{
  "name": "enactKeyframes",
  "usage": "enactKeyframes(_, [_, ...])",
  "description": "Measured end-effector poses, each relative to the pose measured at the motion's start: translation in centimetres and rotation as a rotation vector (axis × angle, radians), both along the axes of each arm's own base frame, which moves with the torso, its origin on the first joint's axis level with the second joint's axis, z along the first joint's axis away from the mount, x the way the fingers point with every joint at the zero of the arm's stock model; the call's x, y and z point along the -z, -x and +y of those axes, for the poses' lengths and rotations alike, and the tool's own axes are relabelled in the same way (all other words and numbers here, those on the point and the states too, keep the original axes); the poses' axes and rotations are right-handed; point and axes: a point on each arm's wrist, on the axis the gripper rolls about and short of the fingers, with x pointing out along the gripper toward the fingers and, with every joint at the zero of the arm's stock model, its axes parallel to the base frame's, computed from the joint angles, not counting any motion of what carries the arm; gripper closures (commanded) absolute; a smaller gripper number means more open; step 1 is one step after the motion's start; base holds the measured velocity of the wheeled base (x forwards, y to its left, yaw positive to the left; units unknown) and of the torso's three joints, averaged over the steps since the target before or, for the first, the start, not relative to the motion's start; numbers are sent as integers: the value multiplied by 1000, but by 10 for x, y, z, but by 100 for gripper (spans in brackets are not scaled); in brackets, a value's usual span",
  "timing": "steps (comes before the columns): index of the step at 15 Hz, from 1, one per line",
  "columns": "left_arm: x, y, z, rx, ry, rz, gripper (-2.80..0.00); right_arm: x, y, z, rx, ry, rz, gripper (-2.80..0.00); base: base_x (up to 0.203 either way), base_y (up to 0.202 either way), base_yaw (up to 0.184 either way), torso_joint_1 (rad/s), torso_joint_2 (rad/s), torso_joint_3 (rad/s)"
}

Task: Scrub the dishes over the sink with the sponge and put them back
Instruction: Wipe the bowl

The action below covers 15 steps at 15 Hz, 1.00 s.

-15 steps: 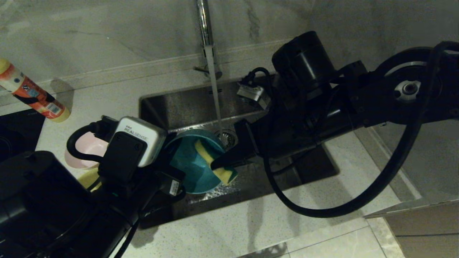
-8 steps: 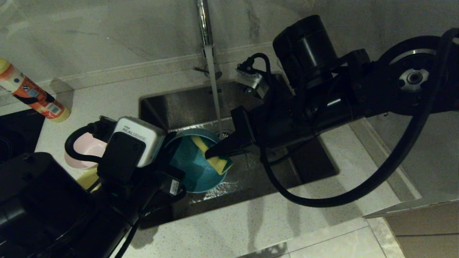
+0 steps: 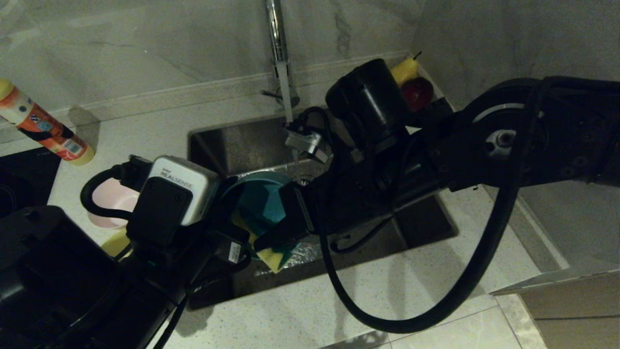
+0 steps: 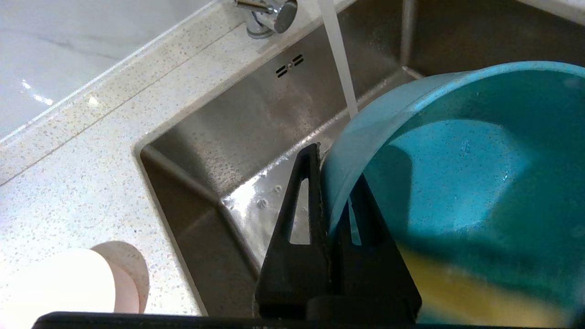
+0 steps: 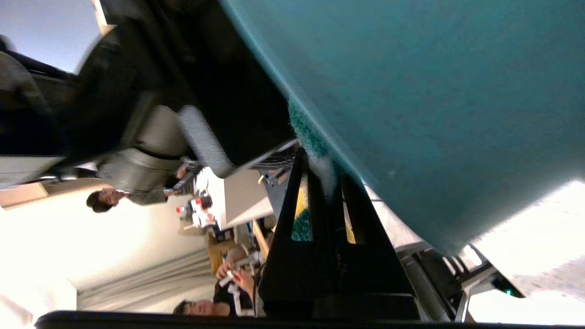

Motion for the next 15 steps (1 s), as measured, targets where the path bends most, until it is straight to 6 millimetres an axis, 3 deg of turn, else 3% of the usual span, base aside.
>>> enactKeyframes(7, [1, 1, 1, -2, 1, 2, 0, 18, 3, -2, 13, 65, 38, 0, 0, 0, 0, 0, 0, 0])
enactKeyframes(15, [0, 7, 8, -17, 5, 1, 0, -4, 0, -27, 63, 20, 2, 0, 0, 0, 0, 0, 0, 0])
